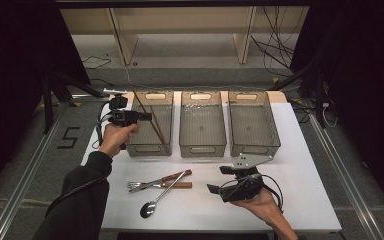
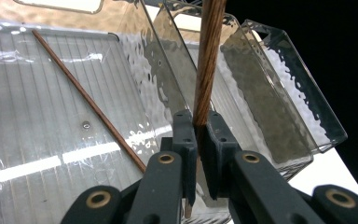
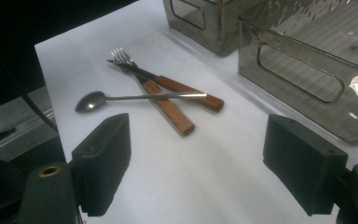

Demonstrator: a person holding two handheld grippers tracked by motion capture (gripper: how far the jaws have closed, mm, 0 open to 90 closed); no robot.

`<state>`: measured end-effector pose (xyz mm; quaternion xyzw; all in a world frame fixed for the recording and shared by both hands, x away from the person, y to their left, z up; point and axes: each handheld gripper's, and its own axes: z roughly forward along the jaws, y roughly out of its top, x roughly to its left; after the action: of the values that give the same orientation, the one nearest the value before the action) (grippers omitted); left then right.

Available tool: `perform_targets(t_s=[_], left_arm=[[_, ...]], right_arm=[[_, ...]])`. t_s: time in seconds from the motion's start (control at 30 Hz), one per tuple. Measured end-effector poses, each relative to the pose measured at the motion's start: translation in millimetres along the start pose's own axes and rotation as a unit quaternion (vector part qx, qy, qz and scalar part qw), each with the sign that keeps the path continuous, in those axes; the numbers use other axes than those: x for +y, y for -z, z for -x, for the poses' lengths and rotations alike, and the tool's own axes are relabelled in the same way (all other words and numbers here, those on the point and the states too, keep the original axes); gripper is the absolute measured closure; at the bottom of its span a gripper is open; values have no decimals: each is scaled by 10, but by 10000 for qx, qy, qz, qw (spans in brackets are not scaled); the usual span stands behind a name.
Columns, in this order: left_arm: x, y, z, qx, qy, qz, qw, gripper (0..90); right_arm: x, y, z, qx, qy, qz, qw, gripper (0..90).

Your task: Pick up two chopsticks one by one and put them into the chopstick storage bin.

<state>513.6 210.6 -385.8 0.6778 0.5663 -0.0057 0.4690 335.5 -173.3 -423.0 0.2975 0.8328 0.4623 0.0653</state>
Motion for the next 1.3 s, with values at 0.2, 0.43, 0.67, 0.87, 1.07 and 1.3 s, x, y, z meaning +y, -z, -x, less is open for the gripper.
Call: perform_targets(t_s=[0.2,0.43,0.67,0.87,1.07,1.3], left_arm=[[-13,-54,1,65,19,-79,9999,836],[-31,-129,-3,199,74,-85,9997,800],[-10,-191,9,536,58,-114,9985,532],[-1,-233,38,772,12,-250,9967,228],[7,-276,100,943,-186,-447,9944,159],[-19,-236,196,845,-358,-446,9948,159]], right_arm=[[-1,-2,-1,9,8,-16,10000,238],[-2,-7,-3,30,9,-25,10000,237],[-3,-5,-2,40,12,-24,10000,238],[-6,-15,-6,59,35,-32,10000,239],[-5,-19,-13,70,23,-42,10000,240],[-8,-13,-8,68,37,-32,10000,240]])
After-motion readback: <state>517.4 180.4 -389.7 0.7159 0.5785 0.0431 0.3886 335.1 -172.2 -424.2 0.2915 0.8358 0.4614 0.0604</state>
